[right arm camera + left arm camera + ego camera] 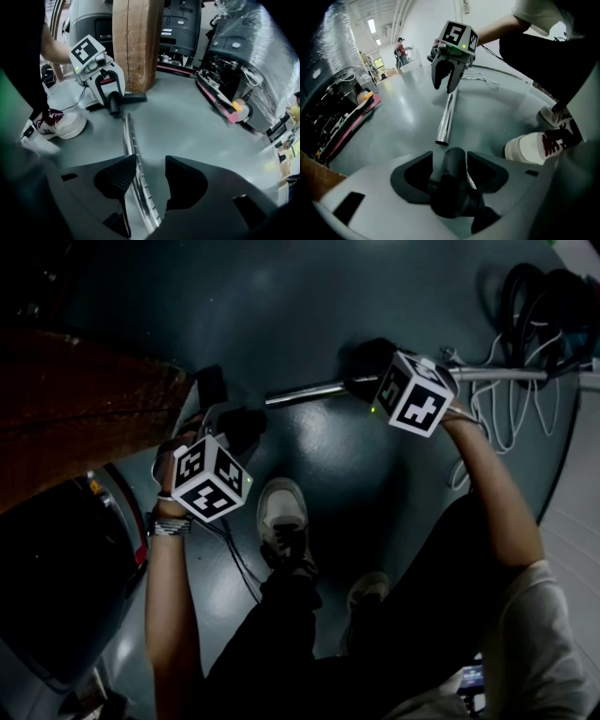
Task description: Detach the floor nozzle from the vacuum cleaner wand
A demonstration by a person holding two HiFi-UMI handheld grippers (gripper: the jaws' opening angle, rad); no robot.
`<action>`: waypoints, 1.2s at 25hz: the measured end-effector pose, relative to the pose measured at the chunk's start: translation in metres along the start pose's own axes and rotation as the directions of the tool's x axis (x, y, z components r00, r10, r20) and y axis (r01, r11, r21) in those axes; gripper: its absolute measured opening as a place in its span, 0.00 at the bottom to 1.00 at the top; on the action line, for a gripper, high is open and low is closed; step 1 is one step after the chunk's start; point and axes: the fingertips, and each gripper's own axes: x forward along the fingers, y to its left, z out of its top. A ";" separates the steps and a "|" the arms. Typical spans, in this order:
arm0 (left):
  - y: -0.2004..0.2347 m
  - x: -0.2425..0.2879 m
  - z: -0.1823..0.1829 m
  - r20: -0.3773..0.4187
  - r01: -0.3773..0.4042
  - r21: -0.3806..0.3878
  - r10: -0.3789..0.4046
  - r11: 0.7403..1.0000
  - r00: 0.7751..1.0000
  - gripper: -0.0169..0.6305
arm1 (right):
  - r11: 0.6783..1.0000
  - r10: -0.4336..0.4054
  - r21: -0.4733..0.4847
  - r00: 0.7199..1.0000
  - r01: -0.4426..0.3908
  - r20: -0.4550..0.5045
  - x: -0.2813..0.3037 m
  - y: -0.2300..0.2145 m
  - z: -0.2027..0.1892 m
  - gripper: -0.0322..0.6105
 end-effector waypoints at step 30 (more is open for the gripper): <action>0.098 -0.106 0.101 0.406 -0.240 -0.330 0.367 0.913 0.837 0.14 | 0.954 -0.301 0.129 0.855 0.271 0.423 -0.114 -0.044 0.095 0.16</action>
